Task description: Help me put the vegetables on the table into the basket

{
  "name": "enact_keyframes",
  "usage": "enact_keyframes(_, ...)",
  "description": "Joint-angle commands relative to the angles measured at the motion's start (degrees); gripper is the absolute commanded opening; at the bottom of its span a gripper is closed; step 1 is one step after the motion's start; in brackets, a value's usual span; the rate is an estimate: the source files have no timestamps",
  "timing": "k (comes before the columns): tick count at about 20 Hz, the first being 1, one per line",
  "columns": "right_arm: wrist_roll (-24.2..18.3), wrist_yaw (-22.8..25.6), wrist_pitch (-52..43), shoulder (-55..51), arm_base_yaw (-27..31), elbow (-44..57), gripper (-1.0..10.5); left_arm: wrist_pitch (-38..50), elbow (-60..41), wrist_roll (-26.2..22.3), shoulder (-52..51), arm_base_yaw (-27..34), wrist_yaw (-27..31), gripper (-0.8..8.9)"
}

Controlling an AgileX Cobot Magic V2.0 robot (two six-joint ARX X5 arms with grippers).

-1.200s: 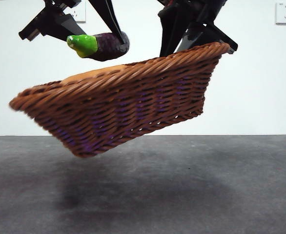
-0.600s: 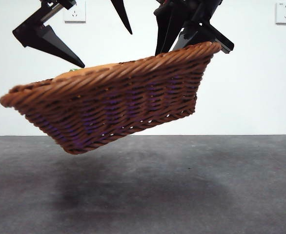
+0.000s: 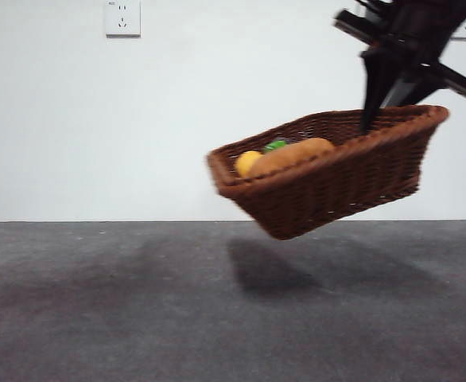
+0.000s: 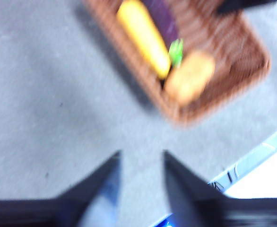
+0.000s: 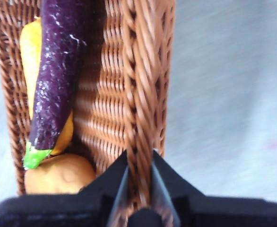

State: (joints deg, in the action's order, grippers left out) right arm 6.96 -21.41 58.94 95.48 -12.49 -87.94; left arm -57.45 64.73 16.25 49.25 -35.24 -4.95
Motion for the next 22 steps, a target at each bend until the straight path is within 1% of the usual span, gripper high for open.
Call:
enact_keyframes(1, -2.84, -4.55, -0.85, 0.52, 4.28, 0.15, -0.1, -2.80, -0.13, -1.25, -1.70, 0.07, 0.17, -0.05)
enact_keyframes(3, -3.87, -8.20, -2.23, 1.97, 8.28, 0.13, -0.1, -7.54, -0.13, -0.59, -3.45, -0.07, 0.02, -0.05)
enact_keyframes(5, -4.81, -12.44, -2.99, 4.74, 11.50, 0.13, -0.1, -11.21, -0.13, 1.22, -5.81, -0.50, 0.04, -0.05)
enact_keyframes(8, -7.02, -13.81, -3.45, 10.95, 13.92, 0.04, -0.1, -12.59, -0.13, 3.78, -9.62, -0.70, 0.04, -0.05)
enact_keyframes(10, -8.81, -15.69, -3.69, 14.86, 14.97, 0.02, -0.1, -13.84, -0.13, 5.49, -10.97, -0.70, 0.04, -0.05)
enact_keyframes(13, -9.64, -16.17, -3.52, 20.39, 16.41, -1.14, -0.1, -17.94, -0.13, 6.71, -11.17, -0.70, 0.04, -0.05)
enact_keyframes(15, -10.03, -16.41, -3.30, 22.93, 17.07, -2.32, -0.1, -17.97, -0.13, 7.69, -11.37, -0.70, 0.02, -0.05)
enact_keyframes(19, -9.99, -16.04, -3.65, 25.92, 17.11, -4.76, -0.1, -17.97, -0.13, 7.74, -11.39, -0.70, 0.04, -0.05)
enact_keyframes(22, -9.79, -14.27, -4.04, 26.18, 17.11, -4.81, 0.0, -17.97, -0.13, 7.74, -11.37, -0.70, 0.11, -0.05)
